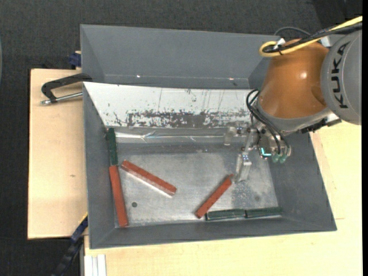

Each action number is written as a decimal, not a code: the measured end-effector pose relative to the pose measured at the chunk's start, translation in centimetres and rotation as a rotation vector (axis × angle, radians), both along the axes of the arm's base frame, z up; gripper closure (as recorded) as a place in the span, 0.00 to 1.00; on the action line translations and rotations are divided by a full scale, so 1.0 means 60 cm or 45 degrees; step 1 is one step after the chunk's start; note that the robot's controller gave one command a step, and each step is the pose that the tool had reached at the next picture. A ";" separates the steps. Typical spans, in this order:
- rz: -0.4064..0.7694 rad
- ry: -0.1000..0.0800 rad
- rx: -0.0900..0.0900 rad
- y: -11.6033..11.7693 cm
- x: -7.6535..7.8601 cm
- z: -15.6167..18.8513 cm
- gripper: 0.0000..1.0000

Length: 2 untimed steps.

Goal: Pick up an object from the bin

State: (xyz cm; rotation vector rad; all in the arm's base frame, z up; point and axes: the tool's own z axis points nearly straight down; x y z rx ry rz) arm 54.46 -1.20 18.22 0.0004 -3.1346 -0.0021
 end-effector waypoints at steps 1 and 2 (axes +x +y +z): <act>0.001 -0.011 -0.001 0.000 0.003 0.007 0.00; 0.202 -0.022 -0.002 0.020 -0.015 -0.051 0.00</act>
Offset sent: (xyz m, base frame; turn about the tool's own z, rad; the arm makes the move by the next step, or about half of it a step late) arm -0.0388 0.0382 -0.1122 -0.4784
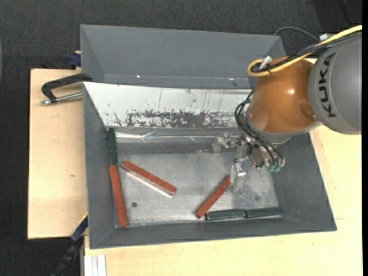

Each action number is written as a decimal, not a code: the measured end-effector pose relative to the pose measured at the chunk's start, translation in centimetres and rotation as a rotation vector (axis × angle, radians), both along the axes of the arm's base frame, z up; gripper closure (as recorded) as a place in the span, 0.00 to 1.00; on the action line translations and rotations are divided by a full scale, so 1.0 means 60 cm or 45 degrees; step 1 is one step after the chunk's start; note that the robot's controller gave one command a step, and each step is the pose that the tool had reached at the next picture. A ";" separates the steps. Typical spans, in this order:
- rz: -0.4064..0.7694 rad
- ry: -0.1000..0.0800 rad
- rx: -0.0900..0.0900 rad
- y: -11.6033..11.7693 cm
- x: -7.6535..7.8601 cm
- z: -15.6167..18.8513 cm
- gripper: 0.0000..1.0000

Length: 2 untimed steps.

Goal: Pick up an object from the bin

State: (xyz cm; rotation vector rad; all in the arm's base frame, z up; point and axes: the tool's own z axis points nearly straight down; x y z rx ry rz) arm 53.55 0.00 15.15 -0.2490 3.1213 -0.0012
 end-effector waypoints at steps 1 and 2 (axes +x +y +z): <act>0.338 0.021 0.000 0.026 -0.043 -0.026 0.00; 0.455 0.012 -0.001 0.027 -0.047 -0.019 0.00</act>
Offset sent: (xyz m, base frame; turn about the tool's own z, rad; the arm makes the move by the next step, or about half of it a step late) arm -0.0299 0.0145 -0.0273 -0.3656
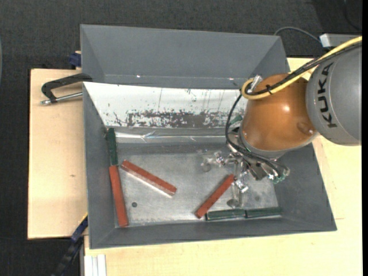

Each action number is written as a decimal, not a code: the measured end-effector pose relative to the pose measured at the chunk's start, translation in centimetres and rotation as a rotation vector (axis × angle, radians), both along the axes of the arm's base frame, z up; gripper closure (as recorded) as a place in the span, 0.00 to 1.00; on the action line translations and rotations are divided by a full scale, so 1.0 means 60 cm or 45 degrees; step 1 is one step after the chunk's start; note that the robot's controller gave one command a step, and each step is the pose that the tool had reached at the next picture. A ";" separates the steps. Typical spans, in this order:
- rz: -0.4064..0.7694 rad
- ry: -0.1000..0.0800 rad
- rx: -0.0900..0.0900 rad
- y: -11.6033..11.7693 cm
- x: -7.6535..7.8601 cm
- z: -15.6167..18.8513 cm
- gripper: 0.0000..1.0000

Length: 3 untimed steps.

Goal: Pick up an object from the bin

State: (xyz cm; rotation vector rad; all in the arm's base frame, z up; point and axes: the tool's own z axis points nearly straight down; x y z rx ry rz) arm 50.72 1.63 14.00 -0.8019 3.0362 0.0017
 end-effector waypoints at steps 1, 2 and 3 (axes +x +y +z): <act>0.345 -0.001 -0.001 -0.001 -0.013 -0.086 0.00; 0.528 -0.005 -0.003 0.007 -0.020 -0.112 1.00; 0.528 -0.005 -0.003 0.007 -0.019 -0.112 1.00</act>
Offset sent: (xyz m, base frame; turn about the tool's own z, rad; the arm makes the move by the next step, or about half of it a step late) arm -0.0142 0.0037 -0.0700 -0.4181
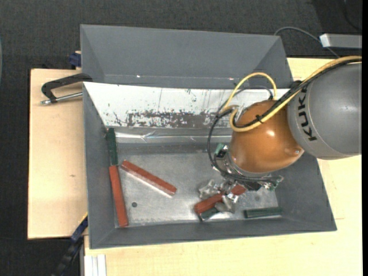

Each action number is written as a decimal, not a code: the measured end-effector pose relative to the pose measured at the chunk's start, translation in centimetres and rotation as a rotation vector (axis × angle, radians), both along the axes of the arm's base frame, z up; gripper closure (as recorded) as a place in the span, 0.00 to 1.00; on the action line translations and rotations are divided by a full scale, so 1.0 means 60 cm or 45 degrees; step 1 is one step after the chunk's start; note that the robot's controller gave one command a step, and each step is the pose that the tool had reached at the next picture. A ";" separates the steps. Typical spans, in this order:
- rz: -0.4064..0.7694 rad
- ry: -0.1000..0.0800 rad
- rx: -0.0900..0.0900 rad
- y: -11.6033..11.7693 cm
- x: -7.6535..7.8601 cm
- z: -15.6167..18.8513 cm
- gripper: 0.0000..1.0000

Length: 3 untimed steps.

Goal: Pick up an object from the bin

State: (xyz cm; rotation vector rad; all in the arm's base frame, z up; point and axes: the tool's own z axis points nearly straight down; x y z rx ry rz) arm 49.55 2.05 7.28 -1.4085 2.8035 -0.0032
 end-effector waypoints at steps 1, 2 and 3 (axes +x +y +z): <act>-0.001 0.002 0.002 0.001 -0.002 0.009 1.00; 0.001 0.011 0.003 0.002 -0.005 0.045 1.00; 0.002 0.007 0.004 0.002 -0.004 0.083 1.00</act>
Offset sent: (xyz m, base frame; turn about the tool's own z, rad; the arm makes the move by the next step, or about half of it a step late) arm 0.0000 0.0000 0.1111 0.0000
